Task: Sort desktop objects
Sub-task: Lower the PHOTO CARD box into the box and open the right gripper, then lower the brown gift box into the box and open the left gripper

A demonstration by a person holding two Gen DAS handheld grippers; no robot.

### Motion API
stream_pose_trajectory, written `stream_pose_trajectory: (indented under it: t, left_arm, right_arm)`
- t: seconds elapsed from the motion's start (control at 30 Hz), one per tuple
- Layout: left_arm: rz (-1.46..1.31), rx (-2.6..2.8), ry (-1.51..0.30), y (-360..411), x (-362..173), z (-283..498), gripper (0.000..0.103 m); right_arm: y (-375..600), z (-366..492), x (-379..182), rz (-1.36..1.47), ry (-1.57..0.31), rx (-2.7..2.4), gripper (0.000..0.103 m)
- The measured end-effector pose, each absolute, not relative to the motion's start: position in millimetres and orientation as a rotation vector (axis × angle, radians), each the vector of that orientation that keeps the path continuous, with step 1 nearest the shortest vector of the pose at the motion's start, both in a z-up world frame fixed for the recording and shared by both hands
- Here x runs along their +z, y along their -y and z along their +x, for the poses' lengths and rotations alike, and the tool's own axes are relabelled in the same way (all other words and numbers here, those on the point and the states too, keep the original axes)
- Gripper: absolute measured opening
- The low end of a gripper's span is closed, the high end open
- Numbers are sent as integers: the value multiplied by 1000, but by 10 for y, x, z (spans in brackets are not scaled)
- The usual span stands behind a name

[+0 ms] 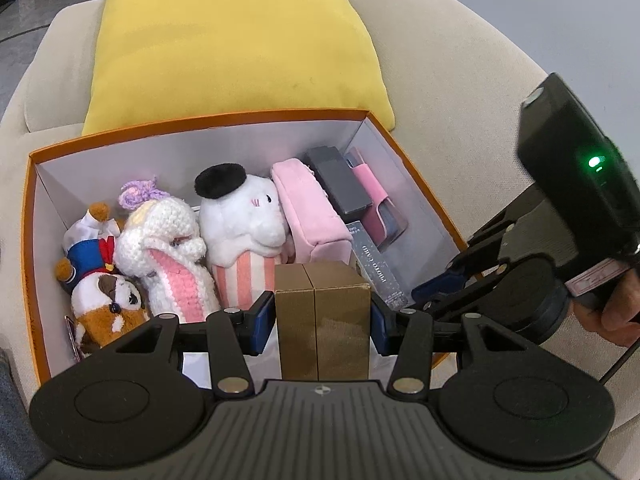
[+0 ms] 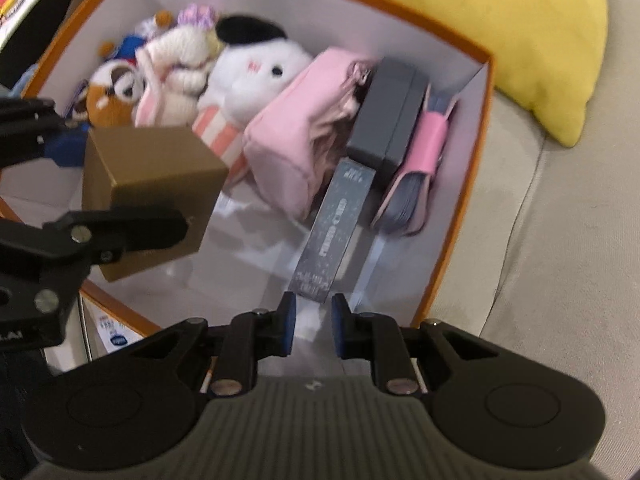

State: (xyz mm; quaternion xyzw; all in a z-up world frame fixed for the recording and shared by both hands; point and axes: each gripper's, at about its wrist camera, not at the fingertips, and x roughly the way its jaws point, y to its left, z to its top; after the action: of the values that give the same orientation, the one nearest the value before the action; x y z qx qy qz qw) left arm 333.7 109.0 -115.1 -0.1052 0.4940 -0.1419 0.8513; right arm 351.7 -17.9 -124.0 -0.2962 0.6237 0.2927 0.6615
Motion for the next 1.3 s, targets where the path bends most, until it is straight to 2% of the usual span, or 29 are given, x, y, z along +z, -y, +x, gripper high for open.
stream_pose_trajectory:
  t: [0.07, 0.27, 0.37, 0.6, 0.77, 1.03, 1.17, 1.3]
  left_arm:
    - [-228, -302, -1041, -1107, -1167, 3349, 55]
    - [-242, -308, -1049, -1109, -1219, 3368, 55]
    - [-244, -315, -1056, -1100, -1242, 3378, 55]
    - [-235, -314, -1069, -1052, -1292, 3400, 55]
    - [-232, -324, -1066, -1023, -1258, 3395, 55]
    - [-290, -379, -1053, -747, -1075, 3583, 55]
    - [-418, -413, -1086, -618, -1140, 3760, 55]
    - [-494, -397, -1123, -544, -1328, 3852, 55]
  right_arm:
    - [147, 3512, -1284, -691, -1421, 658, 14]
    - [146, 3520, -1292, -654, -1383, 649, 15]
    - [179, 3513, -1381, -656, -1384, 648, 9]
    - [269, 3461, -1348, -674, -1343, 674, 5]
    - [358, 3429, -1172, -681, -1291, 726, 14]
    - [741, 3501, -444, -586, -1045, 662, 17]
    - [1096, 3395, -332, -519, -1012, 622, 17]
    - [1223, 3505, -453, -481, -1021, 592, 17]
